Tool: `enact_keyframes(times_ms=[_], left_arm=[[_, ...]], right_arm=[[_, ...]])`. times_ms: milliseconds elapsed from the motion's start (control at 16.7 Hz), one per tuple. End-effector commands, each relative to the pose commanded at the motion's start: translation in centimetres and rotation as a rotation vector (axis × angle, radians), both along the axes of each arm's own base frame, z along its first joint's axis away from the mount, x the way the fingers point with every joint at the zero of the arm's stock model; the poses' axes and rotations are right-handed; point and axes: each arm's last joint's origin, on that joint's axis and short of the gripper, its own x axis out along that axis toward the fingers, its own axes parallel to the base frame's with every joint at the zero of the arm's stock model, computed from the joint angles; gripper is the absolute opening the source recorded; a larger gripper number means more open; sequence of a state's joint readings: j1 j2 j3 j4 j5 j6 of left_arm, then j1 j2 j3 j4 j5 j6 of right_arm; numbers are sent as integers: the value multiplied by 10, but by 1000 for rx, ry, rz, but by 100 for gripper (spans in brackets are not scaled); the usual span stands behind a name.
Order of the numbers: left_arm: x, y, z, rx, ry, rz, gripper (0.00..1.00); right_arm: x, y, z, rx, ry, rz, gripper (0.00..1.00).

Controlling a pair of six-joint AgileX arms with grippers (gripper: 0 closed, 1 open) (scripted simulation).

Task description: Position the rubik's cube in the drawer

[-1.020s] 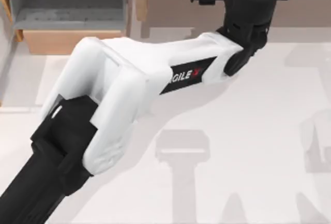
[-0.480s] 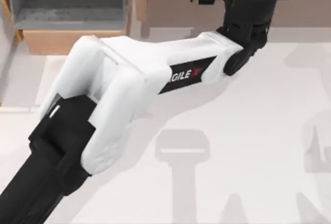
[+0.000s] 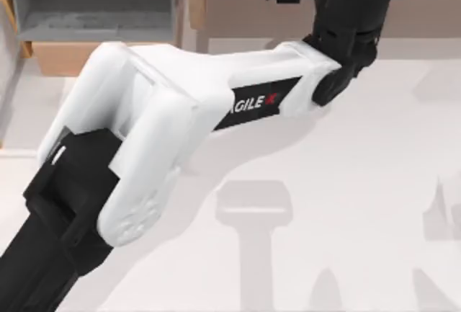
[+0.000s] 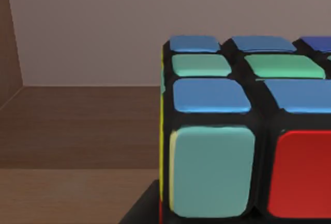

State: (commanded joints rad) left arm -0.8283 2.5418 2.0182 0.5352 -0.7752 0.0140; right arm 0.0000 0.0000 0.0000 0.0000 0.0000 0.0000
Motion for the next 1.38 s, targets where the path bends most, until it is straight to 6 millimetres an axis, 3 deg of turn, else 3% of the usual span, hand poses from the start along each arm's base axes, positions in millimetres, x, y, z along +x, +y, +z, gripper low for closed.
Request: enact_keyframes(times_ms=[240, 660, 840, 1080, 1380], left_arm=[[0, -1, 5, 3, -2, -11, 0], [-37, -33, 48, 139, 59, -225, 0], [-49, -33, 63, 275, 145, -329, 0], [-50, -8, 85, 478, 316, -437, 0], [-39, 63, 116, 675, 617, -516, 0]], right_arm=[[0, 0, 0, 0, 0, 0, 100], [0, 0, 0, 0, 0, 0, 100], [0, 0, 0, 0, 0, 0, 100], [0, 0, 0, 0, 0, 0, 100], [0, 0, 0, 0, 0, 0, 100]])
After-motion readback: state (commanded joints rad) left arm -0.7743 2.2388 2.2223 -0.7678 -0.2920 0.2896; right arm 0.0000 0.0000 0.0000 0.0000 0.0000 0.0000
